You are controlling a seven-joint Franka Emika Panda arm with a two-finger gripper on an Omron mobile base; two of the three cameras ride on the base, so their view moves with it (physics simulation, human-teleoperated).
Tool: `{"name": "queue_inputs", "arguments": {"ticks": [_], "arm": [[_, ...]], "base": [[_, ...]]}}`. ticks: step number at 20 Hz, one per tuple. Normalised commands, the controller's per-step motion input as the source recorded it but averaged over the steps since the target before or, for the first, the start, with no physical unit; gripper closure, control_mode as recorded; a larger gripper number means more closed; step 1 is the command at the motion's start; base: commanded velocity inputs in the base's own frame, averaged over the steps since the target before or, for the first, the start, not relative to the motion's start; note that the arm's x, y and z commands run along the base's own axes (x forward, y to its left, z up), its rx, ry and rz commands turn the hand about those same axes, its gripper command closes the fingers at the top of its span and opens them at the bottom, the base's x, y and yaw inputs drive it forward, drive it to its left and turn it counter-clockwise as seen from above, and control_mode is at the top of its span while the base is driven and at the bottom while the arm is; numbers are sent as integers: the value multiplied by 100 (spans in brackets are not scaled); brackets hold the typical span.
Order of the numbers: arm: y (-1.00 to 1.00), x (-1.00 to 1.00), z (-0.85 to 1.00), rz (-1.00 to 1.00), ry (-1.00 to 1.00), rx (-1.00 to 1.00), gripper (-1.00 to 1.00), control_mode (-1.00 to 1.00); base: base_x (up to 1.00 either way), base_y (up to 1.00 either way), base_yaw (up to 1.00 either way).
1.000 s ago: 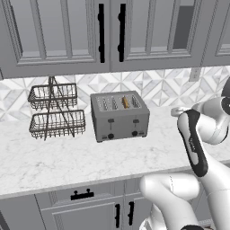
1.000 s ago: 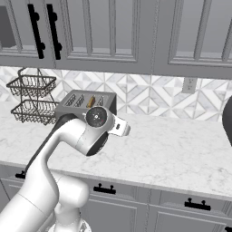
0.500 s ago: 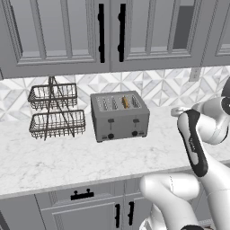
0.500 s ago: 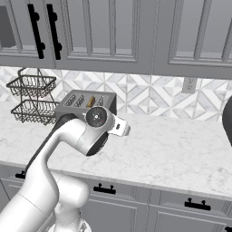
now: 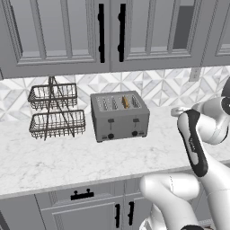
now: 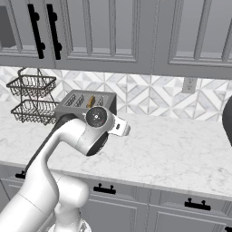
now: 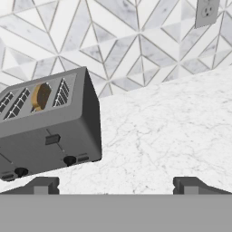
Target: Start the toaster. Once the lever pops up, take the bread to the plate on the dining counter.
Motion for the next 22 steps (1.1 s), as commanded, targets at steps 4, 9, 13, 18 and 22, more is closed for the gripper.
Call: {"name": "queue_inputs", "arguments": {"ticks": [4, 9, 13, 18, 22], "arm": [[0, 0, 0, 0, 0, 0, -100, -100], [0, 0, 0, 0, 0, 0, -100, -100], [0, 0, 0, 0, 0, 0, -100, -100], [0, 0, 0, 0, 0, 0, -100, -100], [0, 0, 0, 0, 0, 0, -100, -100]], "base": [[0, 0, 0], [0, 0, 0], [0, 0, 0], [0, 0, 0], [0, 0, 0]]}}
